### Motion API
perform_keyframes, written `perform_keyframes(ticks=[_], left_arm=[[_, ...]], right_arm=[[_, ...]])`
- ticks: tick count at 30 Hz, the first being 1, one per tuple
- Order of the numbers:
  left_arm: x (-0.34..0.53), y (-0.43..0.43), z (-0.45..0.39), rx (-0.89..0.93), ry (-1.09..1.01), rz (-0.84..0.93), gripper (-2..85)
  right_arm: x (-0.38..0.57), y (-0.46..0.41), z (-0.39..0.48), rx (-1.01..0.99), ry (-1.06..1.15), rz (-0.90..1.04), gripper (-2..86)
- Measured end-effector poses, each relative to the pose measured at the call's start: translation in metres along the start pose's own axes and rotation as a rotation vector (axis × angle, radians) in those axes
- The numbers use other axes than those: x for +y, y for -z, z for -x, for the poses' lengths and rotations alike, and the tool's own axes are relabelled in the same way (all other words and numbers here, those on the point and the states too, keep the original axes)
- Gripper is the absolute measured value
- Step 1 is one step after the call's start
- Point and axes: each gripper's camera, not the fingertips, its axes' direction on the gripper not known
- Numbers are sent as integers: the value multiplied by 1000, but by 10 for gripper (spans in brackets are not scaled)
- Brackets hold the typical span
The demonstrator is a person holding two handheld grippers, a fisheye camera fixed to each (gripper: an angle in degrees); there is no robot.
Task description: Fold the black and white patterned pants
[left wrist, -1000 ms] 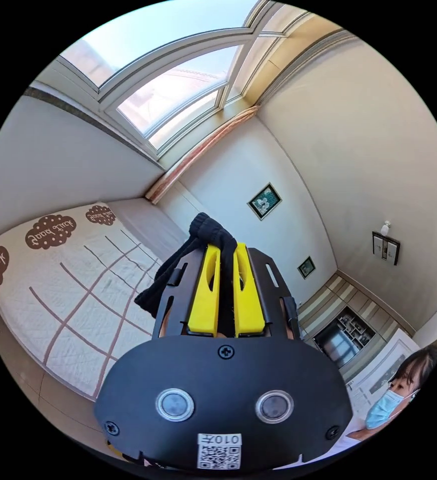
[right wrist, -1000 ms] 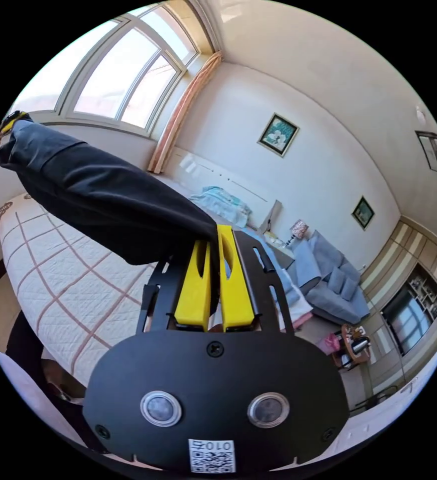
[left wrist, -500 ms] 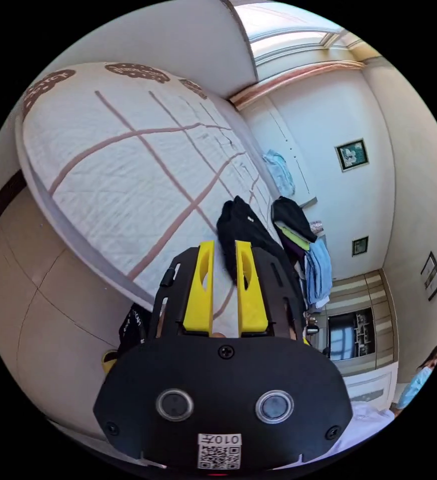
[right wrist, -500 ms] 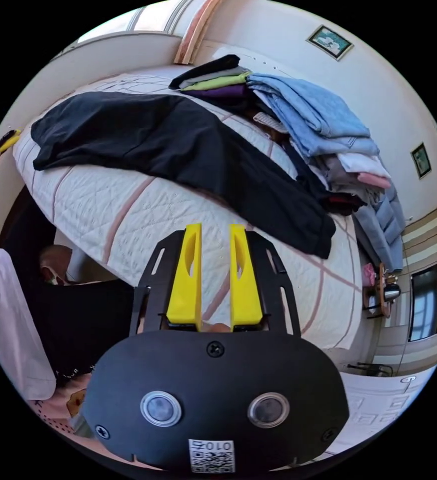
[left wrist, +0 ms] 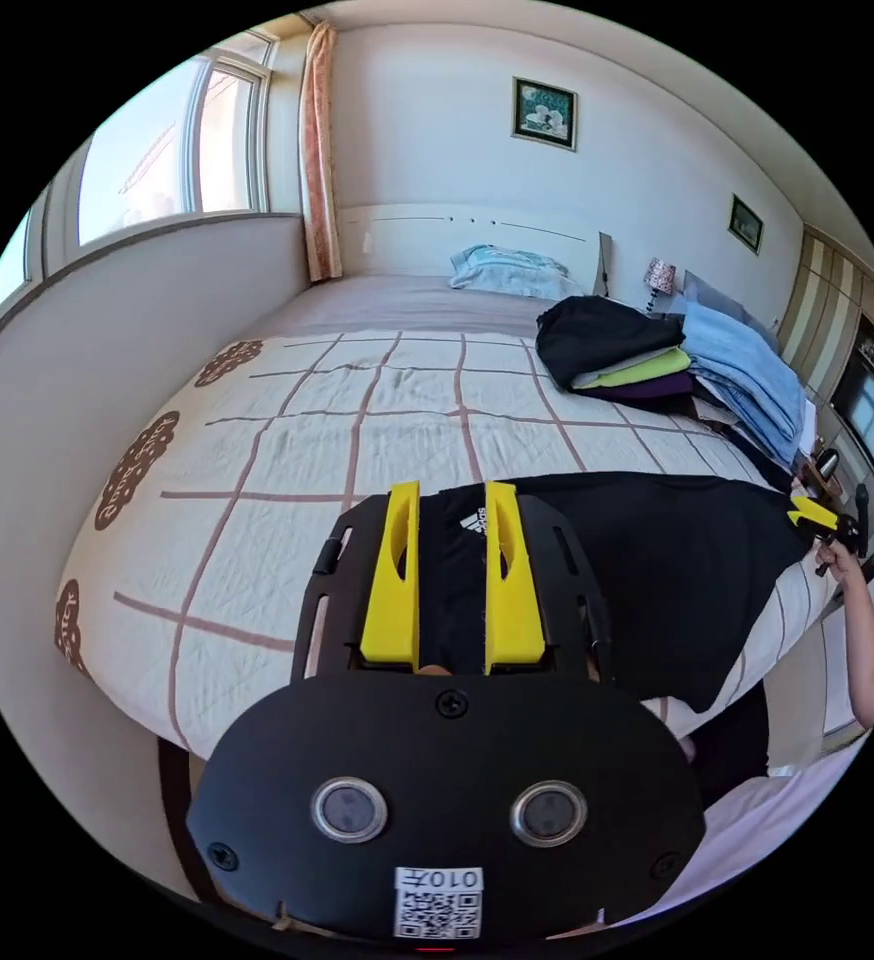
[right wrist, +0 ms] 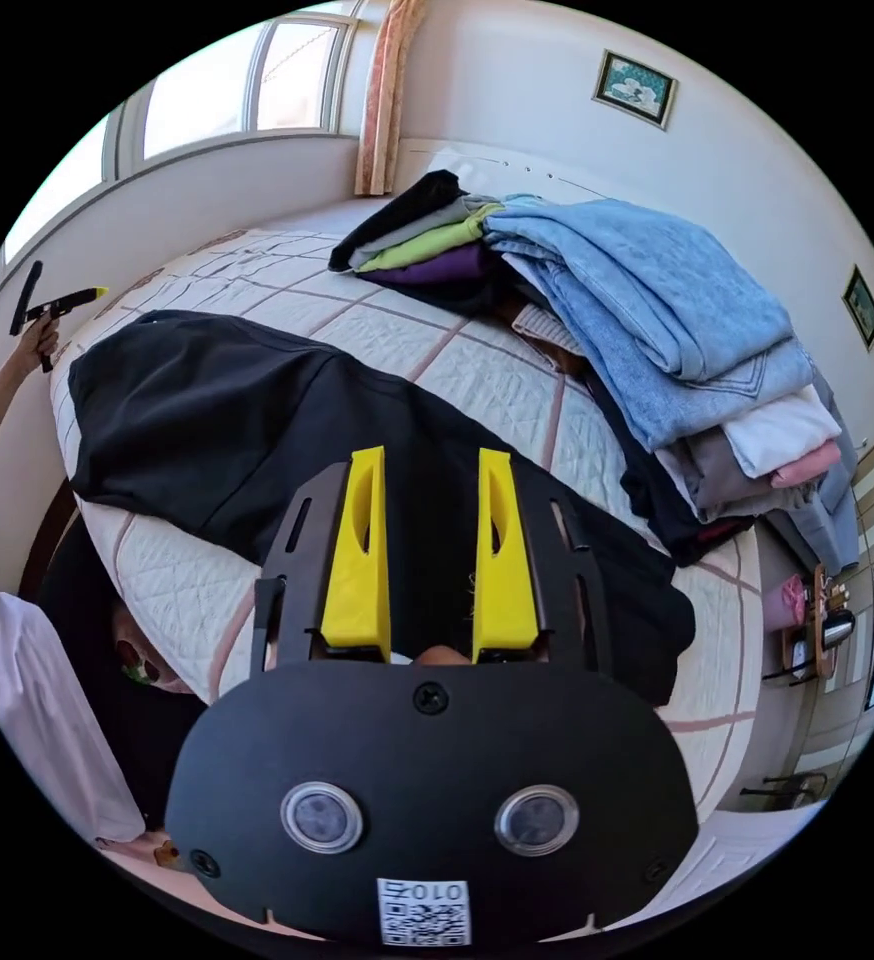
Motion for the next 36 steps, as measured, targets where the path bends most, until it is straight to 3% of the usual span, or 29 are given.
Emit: perform_keyframes(ticks=[5,9,12,17,23,27,31,36], left_arm=[[-21,-38,-58,-52,-79,86,101],[-3,-15,-100,-65,-123,-3,102],[15,-4,-115,-94,-169,-8,101],[23,-1,-127,-123,-198,8,104],[14,-14,-195,-200,-480,0,117],[17,-26,-224,-162,-578,-35,134],[28,-35,-241,-133,-648,-49,140],[27,-46,-277,-118,-767,-49,147]], right_arm=[[-40,-32,-16,-11,130,100,125],[-56,-79,-37,-48,239,289,120],[-53,-95,-48,-126,267,325,102],[-28,-62,-42,-23,331,170,42],[67,32,-20,-23,356,-76,21],[168,76,-19,-301,209,-189,16],[247,59,-15,-305,11,-34,15],[272,67,-22,-282,-100,-73,16]])
